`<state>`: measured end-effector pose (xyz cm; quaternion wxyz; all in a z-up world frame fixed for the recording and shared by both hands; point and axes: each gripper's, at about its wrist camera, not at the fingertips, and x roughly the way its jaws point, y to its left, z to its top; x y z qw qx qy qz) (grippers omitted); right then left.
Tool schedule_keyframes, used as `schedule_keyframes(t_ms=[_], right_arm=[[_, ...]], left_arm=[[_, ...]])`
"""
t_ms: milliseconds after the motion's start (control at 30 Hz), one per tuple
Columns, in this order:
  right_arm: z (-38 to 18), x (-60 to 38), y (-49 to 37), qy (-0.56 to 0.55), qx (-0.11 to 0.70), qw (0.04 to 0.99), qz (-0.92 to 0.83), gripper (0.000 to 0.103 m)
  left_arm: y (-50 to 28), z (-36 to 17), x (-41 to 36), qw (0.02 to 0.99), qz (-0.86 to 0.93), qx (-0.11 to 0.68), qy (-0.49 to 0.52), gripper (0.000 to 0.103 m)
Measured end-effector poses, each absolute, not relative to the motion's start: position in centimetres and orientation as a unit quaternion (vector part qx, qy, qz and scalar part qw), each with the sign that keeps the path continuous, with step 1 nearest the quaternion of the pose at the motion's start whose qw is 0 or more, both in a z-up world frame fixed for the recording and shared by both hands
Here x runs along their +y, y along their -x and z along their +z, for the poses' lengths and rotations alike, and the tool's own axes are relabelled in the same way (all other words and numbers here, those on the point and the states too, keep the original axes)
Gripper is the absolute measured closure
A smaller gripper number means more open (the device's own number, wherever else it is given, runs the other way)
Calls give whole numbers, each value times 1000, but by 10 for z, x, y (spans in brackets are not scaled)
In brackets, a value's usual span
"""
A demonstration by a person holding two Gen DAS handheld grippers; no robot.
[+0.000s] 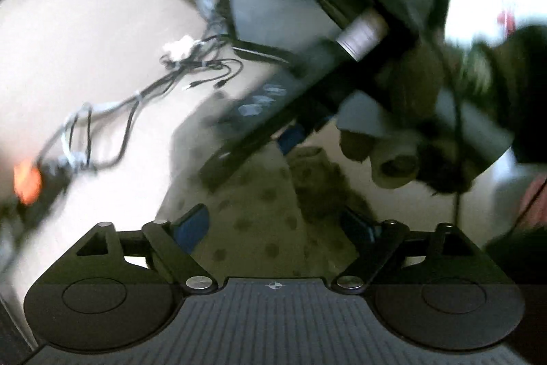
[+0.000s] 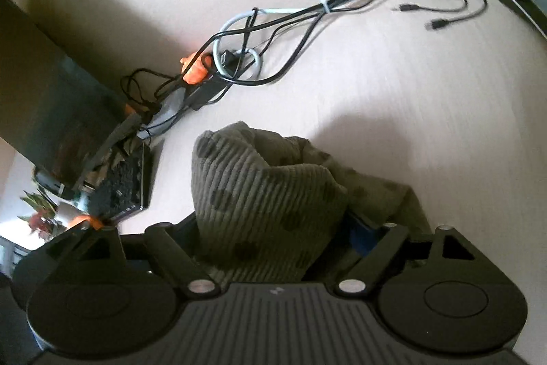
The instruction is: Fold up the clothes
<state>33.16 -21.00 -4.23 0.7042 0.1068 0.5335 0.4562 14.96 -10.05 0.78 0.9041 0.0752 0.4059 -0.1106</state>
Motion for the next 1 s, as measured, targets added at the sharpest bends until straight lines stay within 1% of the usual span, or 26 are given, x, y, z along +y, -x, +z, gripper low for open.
schedule_keyframes(t_ms=[67, 133, 233, 300, 333, 367, 400, 433, 500, 633, 767, 800, 833, 933, 1000], right_arm=[[-43, -212, -330, -107, 529, 708, 455, 20], [-43, -210, -327, -107, 524, 712, 455, 20], [-35, -209, -321, -99, 510, 725, 452, 20], [-22, -217, -312, -89, 488, 738, 457, 21], [-16, -223, -306, -87, 475, 744, 462, 22], [-11, -231, -303, -97, 471, 743, 466, 27], [-12, -238, -303, -121, 483, 732, 466, 30], [-15, -246, -304, -146, 497, 718, 465, 30], [-27, -250, -304, -182, 530, 690, 458, 30], [-48, -233, -300, -206, 565, 658, 453, 29], [-60, -205, -294, -206, 577, 637, 468, 28], [-62, -202, -296, -227, 578, 625, 472, 27], [-63, -203, -298, -248, 578, 615, 475, 27], [-61, -209, -304, -306, 571, 582, 492, 26], [-54, -218, -307, -325, 560, 571, 505, 25]], left_arm=[[-140, 15, -79, 912, -96, 399, -24, 9], [-145, 20, -59, 914, -51, 402, -4, 9], [-150, -3, -39, 903, -11, 428, 24, 8], [-140, -11, -34, 900, -21, 431, 54, 11], [-137, -13, -32, 900, -27, 430, 67, 17], [-135, -13, -33, 902, -36, 425, 71, 21], [-139, -16, -35, 904, -41, 421, 68, 22], [-142, -18, -37, 906, -45, 416, 66, 22], [-140, -19, -44, 908, -55, 412, 56, 22], [-137, -19, -71, 909, -65, 411, 17, 21], [-140, -17, -86, 914, -76, 399, -10, 22], [-140, -14, -88, 916, -79, 393, -13, 23], [-138, -8, -90, 920, -77, 383, -17, 26], [-140, 9, -92, 926, -81, 367, -26, 26], [-141, 20, -99, 928, -92, 358, -36, 25]])
